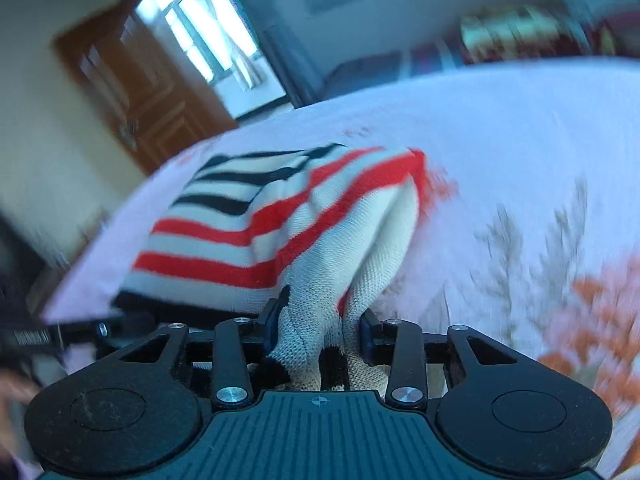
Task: Fold small clothes
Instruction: 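Fold the held end over onto the bundle with the right tool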
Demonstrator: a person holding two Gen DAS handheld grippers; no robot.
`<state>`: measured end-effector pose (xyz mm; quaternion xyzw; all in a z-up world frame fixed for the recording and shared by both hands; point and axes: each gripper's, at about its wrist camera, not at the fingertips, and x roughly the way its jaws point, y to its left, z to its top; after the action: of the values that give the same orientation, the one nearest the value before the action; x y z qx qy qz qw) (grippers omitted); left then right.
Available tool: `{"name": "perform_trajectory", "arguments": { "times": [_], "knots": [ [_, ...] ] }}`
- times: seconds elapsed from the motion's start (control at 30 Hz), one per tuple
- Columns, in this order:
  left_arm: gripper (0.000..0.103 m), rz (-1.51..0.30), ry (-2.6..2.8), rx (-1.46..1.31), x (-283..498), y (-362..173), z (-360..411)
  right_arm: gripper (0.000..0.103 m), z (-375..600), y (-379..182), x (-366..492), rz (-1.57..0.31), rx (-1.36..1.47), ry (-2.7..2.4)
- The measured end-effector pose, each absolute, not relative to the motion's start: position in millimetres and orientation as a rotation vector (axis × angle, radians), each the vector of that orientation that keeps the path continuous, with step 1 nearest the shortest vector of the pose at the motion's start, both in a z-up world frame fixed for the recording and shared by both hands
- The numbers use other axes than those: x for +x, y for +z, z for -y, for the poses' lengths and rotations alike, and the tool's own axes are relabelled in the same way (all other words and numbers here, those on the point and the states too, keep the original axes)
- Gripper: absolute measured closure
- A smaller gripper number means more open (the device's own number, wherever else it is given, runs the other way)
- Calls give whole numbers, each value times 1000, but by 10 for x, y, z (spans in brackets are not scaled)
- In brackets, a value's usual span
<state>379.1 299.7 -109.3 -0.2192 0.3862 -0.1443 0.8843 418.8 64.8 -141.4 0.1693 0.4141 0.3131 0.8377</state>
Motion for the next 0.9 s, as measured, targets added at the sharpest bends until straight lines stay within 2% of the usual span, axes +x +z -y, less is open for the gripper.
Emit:
{"name": "perform_trajectory", "arguments": {
  "times": [0.1,0.17,0.2,0.23,0.27,0.3,0.4,0.57,0.63,0.77,0.9],
  "knots": [
    [24,-787,-282,-439,3723,-1001,-3063,62,-669,-1311,4237,-892,368,656],
    [28,-749,-253,-451,3560,-906,-3222,61,-543,-1157,4167,-840,353,605],
    [41,-720,-204,-440,3511,-819,-3294,61,-536,-1048,4110,-790,315,577],
    [57,-700,-169,-437,3458,-794,-3373,61,-553,-952,4071,-747,272,565],
    [62,-687,-149,-442,3493,-741,-3422,62,-588,-867,4014,-719,230,567],
    [68,-670,-156,-441,3547,-695,-3415,70,-639,-827,3992,-694,189,574],
    [67,-696,-239,-342,3812,-595,-3161,78,-900,-800,4120,-679,91,602],
    [63,-790,-238,-165,4193,-726,-2751,81,-1300,-991,4463,-679,-9,595],
    [62,-809,-222,-149,4238,-779,-2732,83,-1408,-1227,4583,-761,-92,553],
    [62,-828,-221,-143,4207,-789,-2750,85,-1139,-1428,4648,-782,-8,533],
    [66,-792,-240,-147,4003,-655,-2866,84,-950,-1157,4450,-735,25,533]
  ]
}}
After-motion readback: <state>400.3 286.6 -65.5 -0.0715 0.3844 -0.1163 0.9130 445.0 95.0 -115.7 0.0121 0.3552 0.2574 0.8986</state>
